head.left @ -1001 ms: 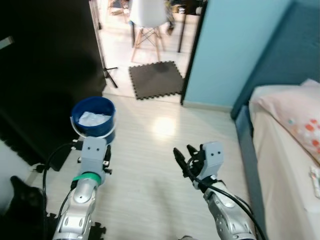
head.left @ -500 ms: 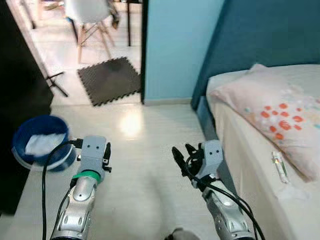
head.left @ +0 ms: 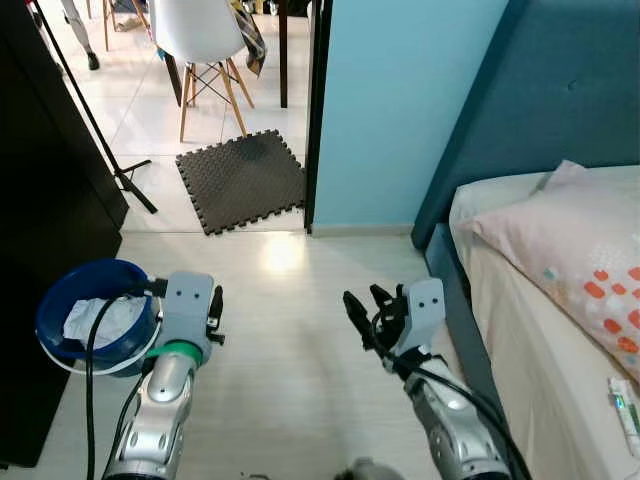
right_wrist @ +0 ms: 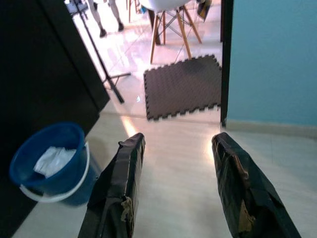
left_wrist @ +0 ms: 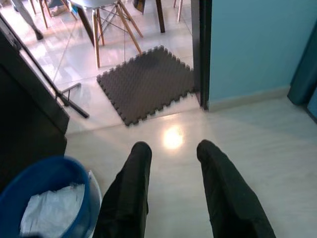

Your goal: Clean up the room

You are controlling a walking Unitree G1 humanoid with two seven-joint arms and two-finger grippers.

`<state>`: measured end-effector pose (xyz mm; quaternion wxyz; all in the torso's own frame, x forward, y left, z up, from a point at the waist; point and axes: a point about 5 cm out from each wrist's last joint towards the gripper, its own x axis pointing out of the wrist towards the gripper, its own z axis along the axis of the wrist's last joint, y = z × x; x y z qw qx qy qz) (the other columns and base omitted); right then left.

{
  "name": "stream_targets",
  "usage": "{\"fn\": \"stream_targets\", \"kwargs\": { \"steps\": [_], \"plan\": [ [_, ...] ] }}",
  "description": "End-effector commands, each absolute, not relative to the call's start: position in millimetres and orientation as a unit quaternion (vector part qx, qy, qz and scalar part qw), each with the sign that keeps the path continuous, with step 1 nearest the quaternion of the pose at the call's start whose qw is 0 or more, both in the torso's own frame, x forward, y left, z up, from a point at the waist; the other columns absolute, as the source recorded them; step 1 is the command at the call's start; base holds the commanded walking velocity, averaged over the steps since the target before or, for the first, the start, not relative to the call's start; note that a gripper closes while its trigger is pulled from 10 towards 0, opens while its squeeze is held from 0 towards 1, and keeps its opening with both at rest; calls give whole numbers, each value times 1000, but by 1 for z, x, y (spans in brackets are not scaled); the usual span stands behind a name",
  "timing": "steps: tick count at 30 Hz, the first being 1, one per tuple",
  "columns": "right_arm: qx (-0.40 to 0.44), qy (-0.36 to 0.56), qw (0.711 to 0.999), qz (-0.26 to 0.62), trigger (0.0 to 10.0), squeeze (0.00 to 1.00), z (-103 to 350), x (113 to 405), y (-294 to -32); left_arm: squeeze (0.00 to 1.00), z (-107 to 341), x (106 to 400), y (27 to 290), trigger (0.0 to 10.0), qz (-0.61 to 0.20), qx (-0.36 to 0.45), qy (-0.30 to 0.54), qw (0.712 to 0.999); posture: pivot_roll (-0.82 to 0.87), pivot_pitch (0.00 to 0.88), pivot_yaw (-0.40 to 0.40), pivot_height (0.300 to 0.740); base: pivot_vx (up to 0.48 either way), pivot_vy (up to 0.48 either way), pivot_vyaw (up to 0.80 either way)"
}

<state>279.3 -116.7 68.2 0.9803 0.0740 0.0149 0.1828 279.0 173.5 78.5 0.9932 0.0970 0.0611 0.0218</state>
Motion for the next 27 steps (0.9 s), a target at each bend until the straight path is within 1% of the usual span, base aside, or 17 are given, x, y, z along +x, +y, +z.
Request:
{"fn": "stream_targets", "kwargs": {
  "steps": [1,19,23,27],
  "plan": [
    [68,24,981,178,10000,0,64,278,-119,0,76,277,170,10000,13,103,65,992,-66,34,46,740,480,0,0],
    [63,26,982,179,10000,0,63,279,-121,0,75,278,167,10000,8,102,65,993,-70,22,41,740,464,0,0],
    [63,28,981,179,10000,0,62,280,-121,0,75,278,164,10000,-5,97,65,993,-69,21,41,740,0,0,0],
    [63,31,981,179,10000,0,61,280,-121,0,75,276,161,10000,-16,91,64,994,-68,16,41,740,0,0,-788]
  ]
}}
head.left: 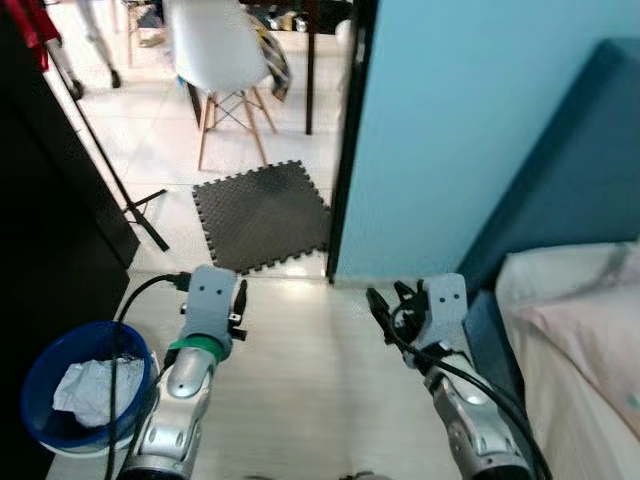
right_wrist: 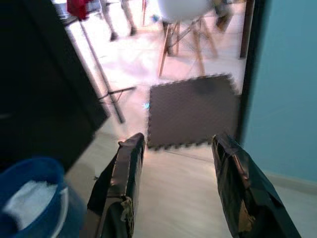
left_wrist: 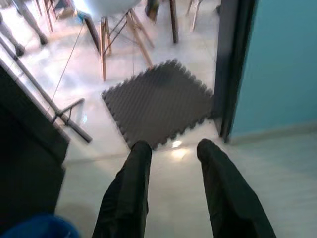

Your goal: Clean up the room

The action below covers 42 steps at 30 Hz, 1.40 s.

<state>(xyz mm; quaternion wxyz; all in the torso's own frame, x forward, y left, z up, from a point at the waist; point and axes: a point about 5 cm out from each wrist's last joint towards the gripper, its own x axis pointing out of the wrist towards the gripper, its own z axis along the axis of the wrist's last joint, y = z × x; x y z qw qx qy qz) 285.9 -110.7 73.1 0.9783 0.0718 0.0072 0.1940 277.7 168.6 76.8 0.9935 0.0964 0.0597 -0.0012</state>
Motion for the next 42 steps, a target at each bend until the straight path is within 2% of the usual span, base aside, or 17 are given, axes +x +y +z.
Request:
{"fn": "stream_targets", "kwargs": {
  "steps": [1,42],
  "plan": [
    [64,32,981,180,10000,0,61,280,-121,0,75,276,160,10000,-20,89,62,994,-67,14,40,740,0,0,-800],
    [73,31,980,180,10000,0,62,279,-119,0,86,281,152,10000,-32,72,49,996,-72,32,43,740,0,0,-800]
  ]
}}
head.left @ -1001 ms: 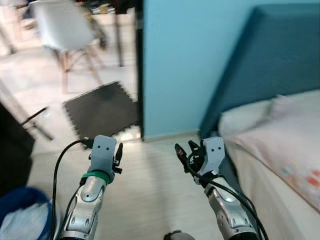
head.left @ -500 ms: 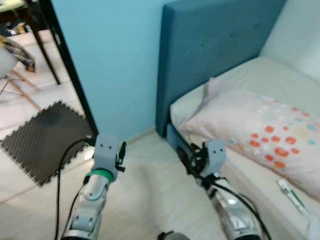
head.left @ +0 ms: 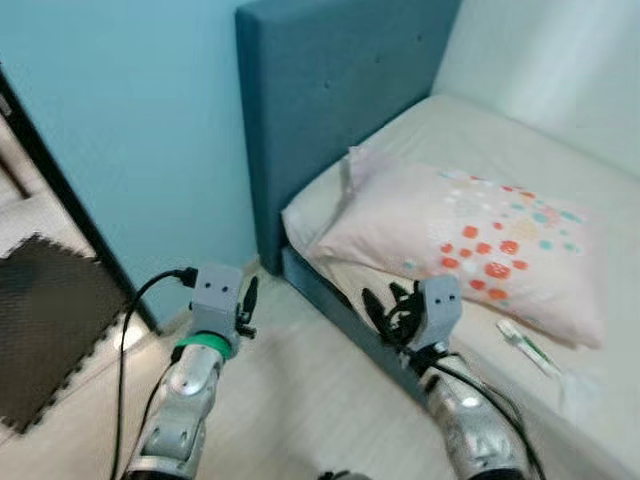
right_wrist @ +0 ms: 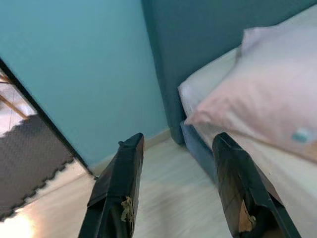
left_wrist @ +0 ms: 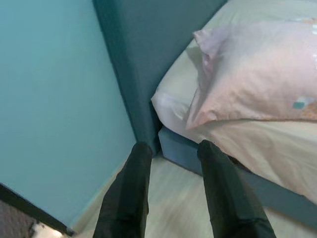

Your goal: Clean up the room

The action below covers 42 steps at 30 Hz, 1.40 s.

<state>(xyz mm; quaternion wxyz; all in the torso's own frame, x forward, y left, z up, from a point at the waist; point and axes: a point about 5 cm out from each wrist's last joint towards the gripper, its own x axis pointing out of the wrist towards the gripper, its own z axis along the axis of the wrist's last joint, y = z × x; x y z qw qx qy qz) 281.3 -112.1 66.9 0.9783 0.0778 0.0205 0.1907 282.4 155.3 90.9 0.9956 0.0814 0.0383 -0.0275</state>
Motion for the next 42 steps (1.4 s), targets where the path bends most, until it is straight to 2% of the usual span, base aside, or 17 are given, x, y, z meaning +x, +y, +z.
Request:
{"fn": "stream_targets", "kwargs": {
  "steps": [1,15,21,26,36,42],
  "plan": [
    [73,31,980,180,10000,0,62,279,-119,0,87,281,152,10000,-32,71,48,996,-73,31,43,740,0,0,-800],
    [75,29,981,178,10000,0,63,280,-119,0,90,282,151,10000,-36,69,38,996,-72,30,44,740,20,0,-800],
    [75,24,981,174,10000,0,64,280,-119,0,92,283,151,10000,-40,69,32,996,-72,28,44,740,435,0,-609],
    [74,27,981,177,10000,0,64,281,-119,0,93,283,150,10000,-42,68,30,996,-72,27,44,740,480,0,0],
    [75,30,982,174,10000,0,63,281,-120,0,92,284,149,10000,-43,70,30,996,-71,26,42,740,480,0,-781],
    [72,28,982,173,10000,0,63,282,-120,0,92,284,148,10000,-46,72,29,996,-71,22,42,740,480,0,-72]
  ]
}}
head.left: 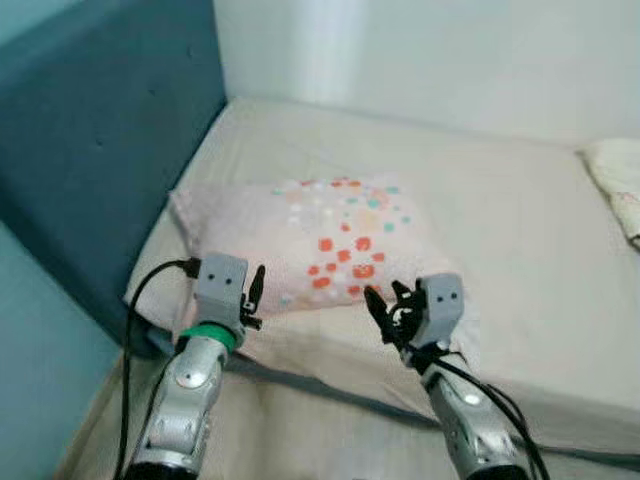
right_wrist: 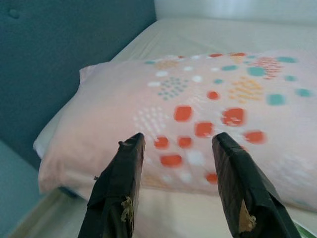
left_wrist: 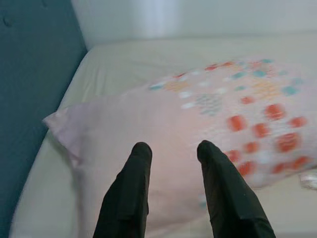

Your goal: Clean up the room

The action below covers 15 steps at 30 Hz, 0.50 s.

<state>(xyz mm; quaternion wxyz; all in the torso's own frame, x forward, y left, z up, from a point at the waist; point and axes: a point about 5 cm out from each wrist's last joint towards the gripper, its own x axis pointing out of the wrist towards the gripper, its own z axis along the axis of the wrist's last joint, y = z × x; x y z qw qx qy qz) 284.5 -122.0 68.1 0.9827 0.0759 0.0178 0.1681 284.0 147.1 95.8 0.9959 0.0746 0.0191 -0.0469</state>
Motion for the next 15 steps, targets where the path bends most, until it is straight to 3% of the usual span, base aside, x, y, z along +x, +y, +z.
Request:
{"fn": "stream_targets", "kwargs": {
  "steps": [1,8,15],
  "plan": [
    [71,28,982,173,10000,0,63,282,-120,0,92,284,148,10000,-47,73,29,996,-73,19,42,740,480,0,0],
    [69,27,982,173,10000,0,64,282,-120,0,91,284,145,10000,-62,73,33,995,-75,15,42,740,422,0,0],
    [66,27,983,172,10000,0,63,282,-121,0,83,275,136,10000,-129,76,50,987,-75,14,43,740,0,0,0]
  ]
}}
